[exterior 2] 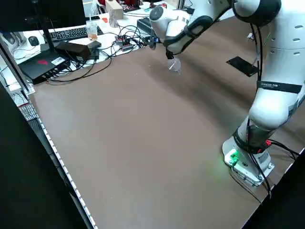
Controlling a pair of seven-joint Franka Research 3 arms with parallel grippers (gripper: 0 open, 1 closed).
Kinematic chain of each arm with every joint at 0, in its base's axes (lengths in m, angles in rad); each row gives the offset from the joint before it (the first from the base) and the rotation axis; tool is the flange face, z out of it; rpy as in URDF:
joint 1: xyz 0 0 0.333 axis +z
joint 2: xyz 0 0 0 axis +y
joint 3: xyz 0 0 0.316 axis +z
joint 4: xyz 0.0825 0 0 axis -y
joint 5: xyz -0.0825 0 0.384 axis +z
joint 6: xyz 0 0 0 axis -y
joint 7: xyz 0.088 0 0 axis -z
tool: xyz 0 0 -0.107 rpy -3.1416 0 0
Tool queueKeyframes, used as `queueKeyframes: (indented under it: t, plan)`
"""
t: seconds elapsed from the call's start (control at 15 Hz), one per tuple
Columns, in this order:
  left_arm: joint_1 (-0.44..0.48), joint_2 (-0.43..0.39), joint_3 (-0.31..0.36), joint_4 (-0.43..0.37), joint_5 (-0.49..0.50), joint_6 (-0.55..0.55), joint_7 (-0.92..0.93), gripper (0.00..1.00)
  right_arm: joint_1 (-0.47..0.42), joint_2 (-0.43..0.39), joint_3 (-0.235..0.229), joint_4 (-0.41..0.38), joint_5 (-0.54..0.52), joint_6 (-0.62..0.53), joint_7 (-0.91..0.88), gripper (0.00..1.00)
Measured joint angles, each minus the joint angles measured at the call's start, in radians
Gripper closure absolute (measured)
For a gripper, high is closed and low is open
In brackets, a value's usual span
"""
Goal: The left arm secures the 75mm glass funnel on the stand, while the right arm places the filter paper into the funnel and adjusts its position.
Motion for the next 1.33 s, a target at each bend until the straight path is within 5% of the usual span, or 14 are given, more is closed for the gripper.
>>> queueKeyframes:
  t: [0.33,0.67,0.93,1.33]
  plan:
    - [-0.101,0.082,-0.003,0.007,-0.213,0.213,-0.005,0.0,-0.126,0.158,-0.009,0.0,0.208,0.023,-0.283,0.0]
    - [-0.102,0.121,-0.002,0.016,-0.229,0.233,-0.016,0.04,-0.227,0.259,-0.013,0.001,0.23,0.083,-0.554,0.0]
    - [-0.101,0.135,-0.002,0.038,-0.23,0.233,-0.037,0.34,-0.236,0.352,-0.008,0.008,0.244,0.194,-0.584,0.0]
    - [-0.102,0.15,-0.002,0.046,-0.23,0.233,-0.039,0.44,-0.282,0.465,-0.009,0.012,0.353,0.32,-0.658,0.0]
